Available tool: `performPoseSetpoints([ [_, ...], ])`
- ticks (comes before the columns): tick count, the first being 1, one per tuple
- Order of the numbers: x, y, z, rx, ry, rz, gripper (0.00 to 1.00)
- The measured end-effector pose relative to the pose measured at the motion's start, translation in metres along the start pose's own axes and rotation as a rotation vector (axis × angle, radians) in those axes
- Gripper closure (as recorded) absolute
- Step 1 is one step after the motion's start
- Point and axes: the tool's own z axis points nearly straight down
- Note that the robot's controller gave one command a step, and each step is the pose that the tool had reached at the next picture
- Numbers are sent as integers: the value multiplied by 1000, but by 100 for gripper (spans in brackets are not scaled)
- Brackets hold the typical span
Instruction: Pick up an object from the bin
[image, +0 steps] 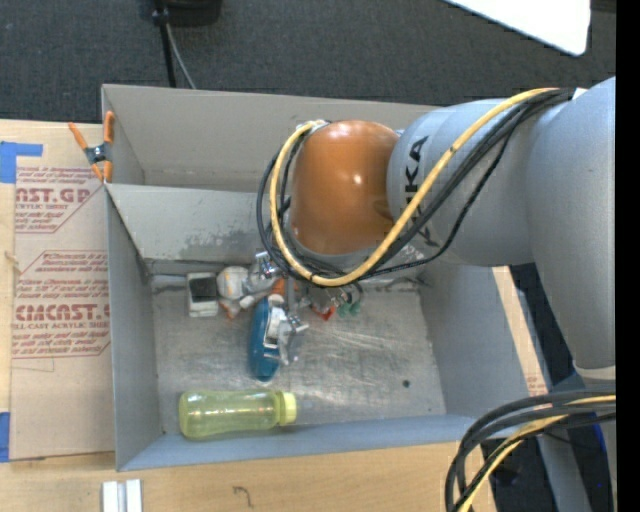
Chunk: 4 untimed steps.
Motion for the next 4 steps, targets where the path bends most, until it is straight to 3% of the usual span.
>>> performPoseSetpoints([
  [1,30,-14,44,-1,-10,-282,0],
  [2,20,-31,55,-2,-7,-485,100],
  [4,21,-32,55,-4,-7,-482,100],
])
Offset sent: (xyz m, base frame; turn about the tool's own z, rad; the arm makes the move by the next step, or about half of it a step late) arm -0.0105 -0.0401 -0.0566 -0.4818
